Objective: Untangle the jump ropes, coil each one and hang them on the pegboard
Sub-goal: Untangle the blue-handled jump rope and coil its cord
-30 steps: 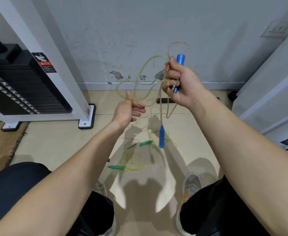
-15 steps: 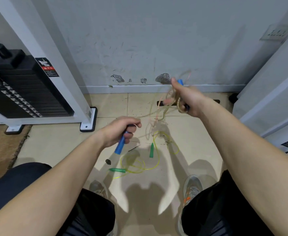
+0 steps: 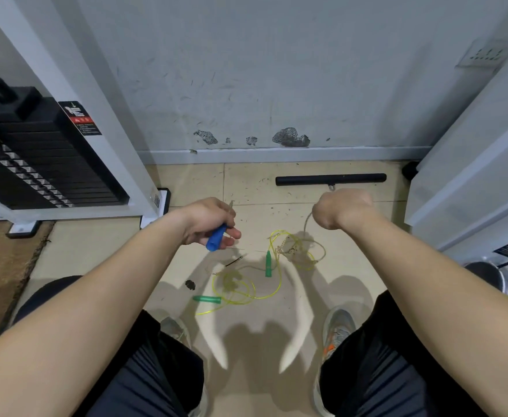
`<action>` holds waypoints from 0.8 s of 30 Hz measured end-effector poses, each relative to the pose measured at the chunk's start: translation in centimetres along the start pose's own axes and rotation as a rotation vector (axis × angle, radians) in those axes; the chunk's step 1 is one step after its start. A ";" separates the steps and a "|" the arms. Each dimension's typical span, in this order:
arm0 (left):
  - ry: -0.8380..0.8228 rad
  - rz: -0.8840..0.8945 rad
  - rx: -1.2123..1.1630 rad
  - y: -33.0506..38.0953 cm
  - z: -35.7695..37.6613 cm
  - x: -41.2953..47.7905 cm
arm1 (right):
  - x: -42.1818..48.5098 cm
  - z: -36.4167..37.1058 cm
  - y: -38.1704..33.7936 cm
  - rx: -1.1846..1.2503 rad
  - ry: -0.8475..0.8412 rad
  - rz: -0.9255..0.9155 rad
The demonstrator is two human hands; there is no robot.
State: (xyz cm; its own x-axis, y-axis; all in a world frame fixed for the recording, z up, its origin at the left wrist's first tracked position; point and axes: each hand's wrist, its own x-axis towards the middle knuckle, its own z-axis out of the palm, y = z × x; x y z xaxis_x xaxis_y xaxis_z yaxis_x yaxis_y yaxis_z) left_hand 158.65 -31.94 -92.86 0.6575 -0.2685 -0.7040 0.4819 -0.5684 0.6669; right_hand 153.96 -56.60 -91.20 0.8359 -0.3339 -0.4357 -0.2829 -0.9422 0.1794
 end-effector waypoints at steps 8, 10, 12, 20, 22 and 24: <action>0.123 0.040 0.115 1.1 1.7 -0.2 | 0.9 0.7 -0.7 0.809 0.032 -0.194; 0.098 0.046 0.001 1.6 2.1 -0.3 | -0.1 1.1 -1.3 1.213 -0.091 -0.295; 0.081 0.049 -0.130 2.0 2.1 -0.4 | -0.7 1.4 -1.6 1.400 -0.128 -0.404; -0.264 0.047 -0.357 2.9 1.3 -1.0 | -1.6 1.3 -4.1 1.333 0.033 -0.777; -0.301 0.028 -0.363 3.0 1.6 -1.3 | -1.3 1.4 -4.8 1.215 0.078 -0.807; -0.310 0.025 -0.386 2.9 1.5 -1.2 | -0.9 1.6 -5.2 1.132 0.141 -0.801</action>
State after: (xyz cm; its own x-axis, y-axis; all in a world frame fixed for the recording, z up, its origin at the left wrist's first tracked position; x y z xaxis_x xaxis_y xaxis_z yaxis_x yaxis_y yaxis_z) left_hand 158.37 -34.46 -90.42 0.4964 -0.5308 -0.6869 0.6862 -0.2447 0.6850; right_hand 153.89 -51.47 -93.17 0.9699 0.2423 0.0242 0.1238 -0.4050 -0.9059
